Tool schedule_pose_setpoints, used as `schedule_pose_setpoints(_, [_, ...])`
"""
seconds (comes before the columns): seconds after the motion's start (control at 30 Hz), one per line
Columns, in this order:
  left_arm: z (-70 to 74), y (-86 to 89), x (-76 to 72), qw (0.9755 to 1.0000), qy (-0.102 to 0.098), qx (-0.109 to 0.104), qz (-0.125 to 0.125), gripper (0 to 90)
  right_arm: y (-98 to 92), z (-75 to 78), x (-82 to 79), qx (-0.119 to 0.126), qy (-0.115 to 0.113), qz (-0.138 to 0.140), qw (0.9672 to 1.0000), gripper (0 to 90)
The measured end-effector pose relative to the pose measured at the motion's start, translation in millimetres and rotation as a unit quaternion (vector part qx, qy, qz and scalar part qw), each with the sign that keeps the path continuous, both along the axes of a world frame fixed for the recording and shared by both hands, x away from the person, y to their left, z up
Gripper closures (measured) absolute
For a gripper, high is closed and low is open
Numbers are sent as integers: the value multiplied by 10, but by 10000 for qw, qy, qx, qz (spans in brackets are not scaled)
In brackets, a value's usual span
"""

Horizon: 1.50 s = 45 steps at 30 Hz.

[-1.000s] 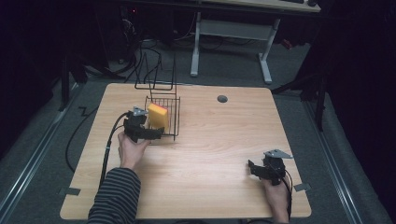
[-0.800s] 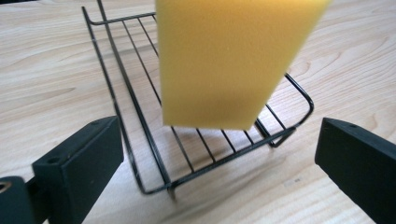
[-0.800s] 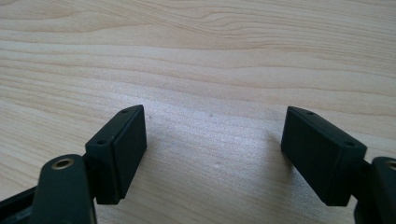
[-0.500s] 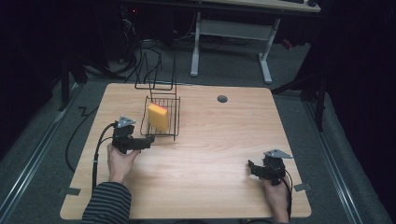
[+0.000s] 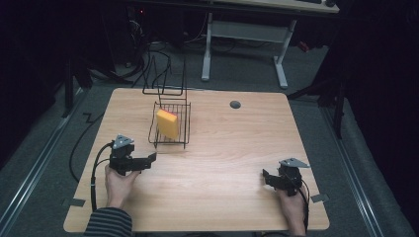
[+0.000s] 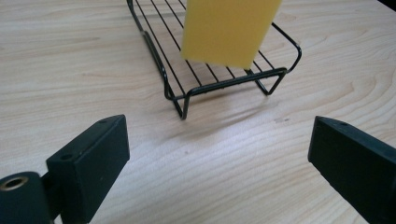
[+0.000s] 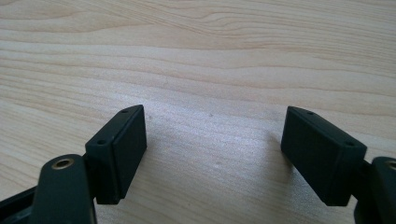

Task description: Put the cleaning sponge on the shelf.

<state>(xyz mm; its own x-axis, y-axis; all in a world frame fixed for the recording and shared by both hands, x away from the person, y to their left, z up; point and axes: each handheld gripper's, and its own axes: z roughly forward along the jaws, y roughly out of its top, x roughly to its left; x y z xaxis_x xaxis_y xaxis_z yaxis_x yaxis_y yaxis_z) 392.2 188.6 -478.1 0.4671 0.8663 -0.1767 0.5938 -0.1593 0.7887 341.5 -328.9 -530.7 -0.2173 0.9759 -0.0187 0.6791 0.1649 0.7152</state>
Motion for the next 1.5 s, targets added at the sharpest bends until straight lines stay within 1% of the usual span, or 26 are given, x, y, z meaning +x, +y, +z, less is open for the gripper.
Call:
schedule_pose_setpoints(0.07, [-13,25,-39,10000,-7,43,18,64,0,0,0,-2,-1,1,10000,227])
schedule_pose_setpoints(0.3, [-74,59,-110,10000,61,11,-42,84,0,0,0,-2,-2,0,10000,227])
schedule_pose_setpoints(0.33, [-91,62,-120,9999,97,10,-59,84,0,0,0,-1,0,-1,10000,227])
schedule_pose_setpoints(0.37, [-129,66,-131,9997,200,-51,-150,90,0,0,0,-1,0,0,10000,227])
schedule_pose_setpoints(0.4, [-129,66,-131,9997,200,-51,-150,90,0,0,0,-1,0,0,10000,227])
schedule_pose_setpoints(0.47, [-186,56,-157,9993,289,14,-231,94,1,0,0,-2,-1,0,10000,227])
schedule_pose_setpoints(0.6, [-264,56,-193,9990,375,45,-245,99,0,0,0,-4,-2,1,10000,227])
schedule_pose_setpoints(0.67, [-282,59,-200,9990,381,42,-246,101,1,0,0,-4,-2,0,10000,227])
schedule_pose_setpoints(0.7, [-298,63,-208,9989,399,22,-247,102,1,0,0,-4,-2,1,10000,227])
schedule_pose_setpoints(0.73, [-337,71,-220,9987,442,-51,-246,106,1,0,0,-3,-1,0,10000,227])
schedule_pose_setpoints(0.8, [-361,71,-221,9985,478,-72,-250,108,1,0,0,-3,-2,0,10000,227])
schedule_pose_setpoints(0.83, [-409,62,-223,9982,547,-24,-259,110,1,0,-1,-2,-1,-1,10000,227])
schedule_pose_setpoints(0.93, [-453,51,-238,9982,555,19,-239,111,1,0,0,-4,-4,-1,10000,227])
schedule_pose_setpoints(0.97, [-495,40,-254,9984,540,91,-164,108,1,0,-1,-3,-1,-2,10000,227])
schedule_pose_setpoints(1.0, [-495,40,-254,9984,540,91,-164,105,1,0,-1,-3,-1,-2,10000,227])
schedule_pose_setpoints(1.03, [-530,34,-274,9986,496,163,-69,105,1,2,-1,-10,10,-2,10000,227])
schedule_pose_setpoints(1.1, [-549,34,-281,9986,486,183,-41,105,1,0,-1,-3,-2,-2,10000,227])
schedule_pose_setpoints(1.13, [-562,32,-293,9989,414,219,-6,104,1,2,-1,-10,11,-3,10000,227])
schedule_pose_setpoints(1.17, [-578,23,-312,9989,307,347,33,109,1,1,-1,-9,7,-2,10000,227])
schedule_pose_setpoints(1.2, [-589,14,-319,9988,235,421,57,114,1,2,-1,-10,10,-2,10000,227])
schedule_pose_setpoints(1.23, [-589,14,-319,9988,235,421,57,121,1,2,-1,-10,10,-2,10000,227])
schedule_pose_setpoints(1.3, [-588,-10,-324,9981,199,579,60,129,1,2,-2,-9,11,-3,10000,227])
schedule_pose_setpoints(1.33, [-590,-52,-328,9966,160,802,58,138,1,1,-2,-10,10,-1,10000,227])
schedule_pose_setpoints(1.37, [-591,-76,-332,9954,142,943,59,141,1,1,-2,-9,10,-1,10000,227])
schedule_pose_setpoints(1.43, [-591,-91,-338,9950,121,994,38,147,0,1,-2,-15,7,-2,10000,227])
schedule_pose_setpoints(1.5, [-590,-86,-337,9952,135,969,38,148,0,1,-2,-14,9,-3,10000,227])
